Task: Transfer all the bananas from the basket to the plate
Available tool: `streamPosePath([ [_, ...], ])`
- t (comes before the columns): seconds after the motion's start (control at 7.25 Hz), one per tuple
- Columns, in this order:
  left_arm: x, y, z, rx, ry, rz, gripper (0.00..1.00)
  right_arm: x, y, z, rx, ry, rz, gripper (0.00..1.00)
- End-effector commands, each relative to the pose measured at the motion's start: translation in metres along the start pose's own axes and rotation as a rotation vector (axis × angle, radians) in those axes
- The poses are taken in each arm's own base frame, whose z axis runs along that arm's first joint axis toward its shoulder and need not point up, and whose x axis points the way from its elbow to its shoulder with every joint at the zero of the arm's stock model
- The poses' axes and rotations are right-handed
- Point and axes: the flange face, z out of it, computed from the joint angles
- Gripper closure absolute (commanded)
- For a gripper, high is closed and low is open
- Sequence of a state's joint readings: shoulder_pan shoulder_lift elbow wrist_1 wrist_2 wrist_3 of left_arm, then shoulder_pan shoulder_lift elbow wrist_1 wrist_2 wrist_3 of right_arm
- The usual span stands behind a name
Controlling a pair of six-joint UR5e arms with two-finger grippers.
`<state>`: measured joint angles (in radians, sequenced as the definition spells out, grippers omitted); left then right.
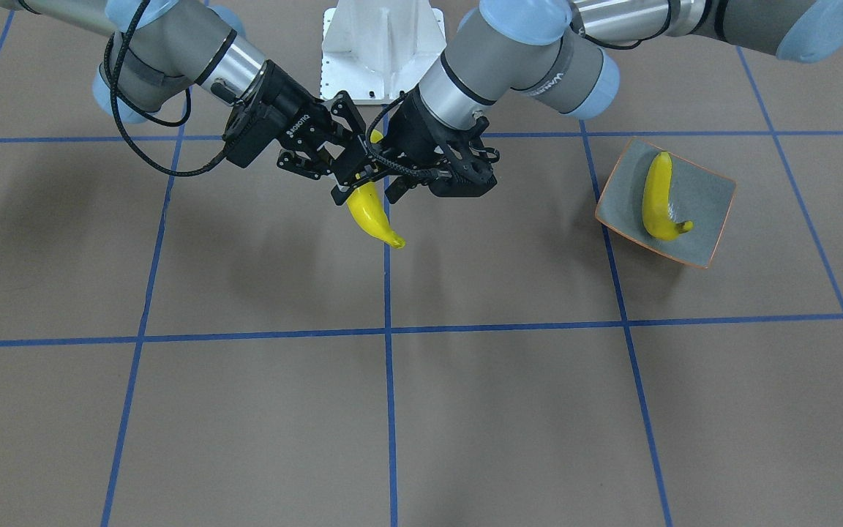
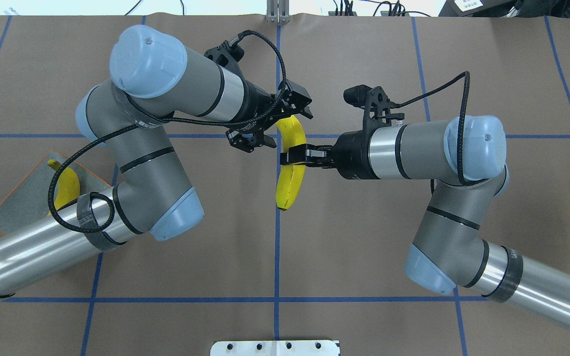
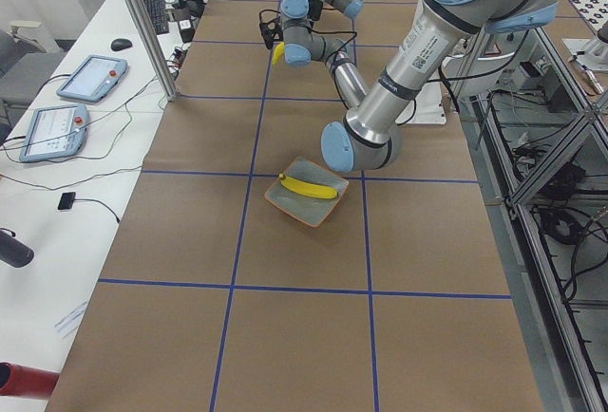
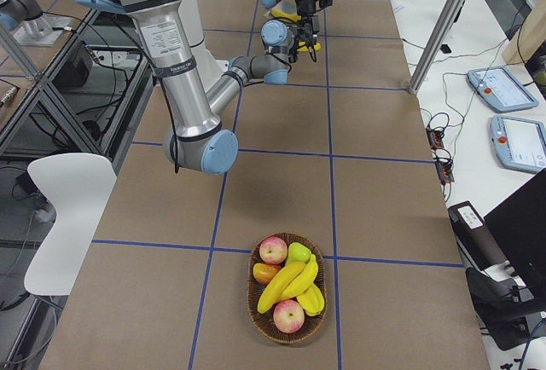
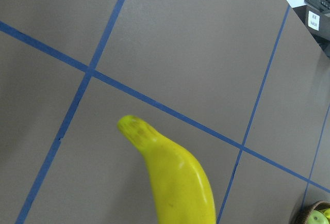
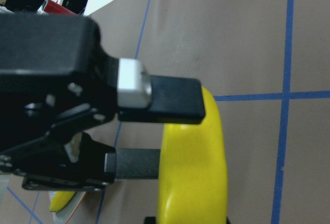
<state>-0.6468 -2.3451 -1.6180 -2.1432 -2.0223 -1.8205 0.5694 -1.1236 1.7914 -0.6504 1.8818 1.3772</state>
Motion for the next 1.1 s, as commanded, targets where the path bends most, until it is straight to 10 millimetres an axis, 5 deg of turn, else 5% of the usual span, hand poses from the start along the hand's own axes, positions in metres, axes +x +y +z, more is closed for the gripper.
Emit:
streamPosePath([
  [0.0, -0.001, 0.006, 0.004, -0.010, 0.000, 0.003, 0.49, -0.005, 0.002, 0.002, -0.004, -0.008, -0.012, 1.00],
  [0.14, -0.001, 0.006, 0.003, -0.012, 0.001, 0.005, 0.99, -0.005, 0.002, 0.002, -0.004, -0.008, -0.016, 1.00],
  [0.28, -0.001, 0.006, 0.003, -0.011, 0.000, 0.004, 1.00, -0.003, 0.002, 0.002, -0.004, -0.005, -0.028, 1.00],
  [0.41, -0.003, 0.005, 0.004, -0.010, -0.004, 0.005, 1.00, -0.004, 0.002, 0.002, 0.000, -0.005, -0.053, 0.01],
  [0.69, -0.008, 0.004, 0.004, -0.012, -0.012, 0.013, 1.00, -0.003, 0.000, -0.014, 0.018, -0.013, -0.057, 0.00],
  [0.97, -0.053, -0.004, -0.014, -0.021, -0.046, 0.081, 1.00, 0.031, 0.019, -0.055, 0.022, 0.026, -0.045, 0.00],
])
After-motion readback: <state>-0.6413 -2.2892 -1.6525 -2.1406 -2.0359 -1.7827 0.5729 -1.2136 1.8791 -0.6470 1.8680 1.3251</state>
